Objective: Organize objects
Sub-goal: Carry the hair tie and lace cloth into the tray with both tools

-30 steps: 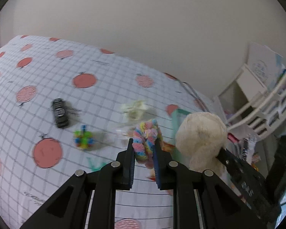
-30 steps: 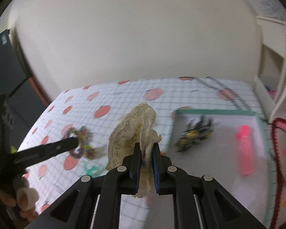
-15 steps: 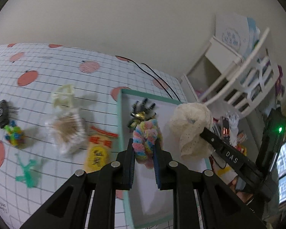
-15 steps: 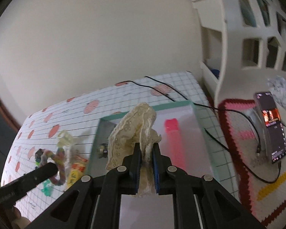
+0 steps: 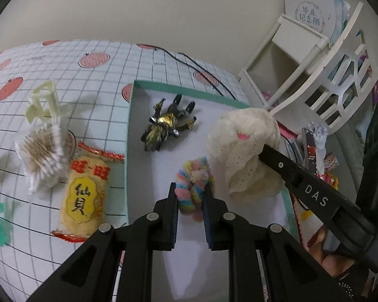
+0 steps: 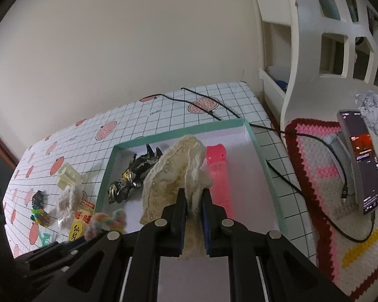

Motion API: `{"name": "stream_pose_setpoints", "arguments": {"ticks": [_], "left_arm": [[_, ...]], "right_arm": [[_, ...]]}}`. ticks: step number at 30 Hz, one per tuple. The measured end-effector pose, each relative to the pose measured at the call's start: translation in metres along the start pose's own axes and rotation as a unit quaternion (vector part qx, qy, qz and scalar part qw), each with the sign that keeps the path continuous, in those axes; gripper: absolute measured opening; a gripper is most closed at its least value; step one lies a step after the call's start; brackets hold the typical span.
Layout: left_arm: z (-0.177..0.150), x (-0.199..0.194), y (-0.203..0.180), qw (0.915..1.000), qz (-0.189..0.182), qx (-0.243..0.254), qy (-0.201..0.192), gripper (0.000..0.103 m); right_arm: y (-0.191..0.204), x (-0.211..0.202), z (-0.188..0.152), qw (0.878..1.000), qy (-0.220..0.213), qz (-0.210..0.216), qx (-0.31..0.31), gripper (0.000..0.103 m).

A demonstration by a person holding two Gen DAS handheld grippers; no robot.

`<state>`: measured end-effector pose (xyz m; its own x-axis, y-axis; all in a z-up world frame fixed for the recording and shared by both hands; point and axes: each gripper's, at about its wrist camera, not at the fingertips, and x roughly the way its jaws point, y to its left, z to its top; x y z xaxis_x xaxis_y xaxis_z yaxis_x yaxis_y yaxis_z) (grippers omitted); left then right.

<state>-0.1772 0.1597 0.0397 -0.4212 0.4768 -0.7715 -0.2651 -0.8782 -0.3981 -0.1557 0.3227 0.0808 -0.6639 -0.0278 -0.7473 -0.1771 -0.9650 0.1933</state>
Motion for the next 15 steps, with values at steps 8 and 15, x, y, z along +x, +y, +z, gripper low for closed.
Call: {"name": "stream_pose_setpoints", "arguments": {"ticks": [8,15], "left_arm": [[-0.005,0.017,0.005,0.9998,0.008,-0.009,0.018,0.018],[-0.008,0.027,0.008,0.9993,0.017,-0.016,0.030,0.018]], "right_arm": [[0.001,0.012,-0.006,1.000,0.018,-0.003,0.005,0.012],[0.001,0.024,-0.011,0.999,0.037,-0.007,0.008,0.012]]}}
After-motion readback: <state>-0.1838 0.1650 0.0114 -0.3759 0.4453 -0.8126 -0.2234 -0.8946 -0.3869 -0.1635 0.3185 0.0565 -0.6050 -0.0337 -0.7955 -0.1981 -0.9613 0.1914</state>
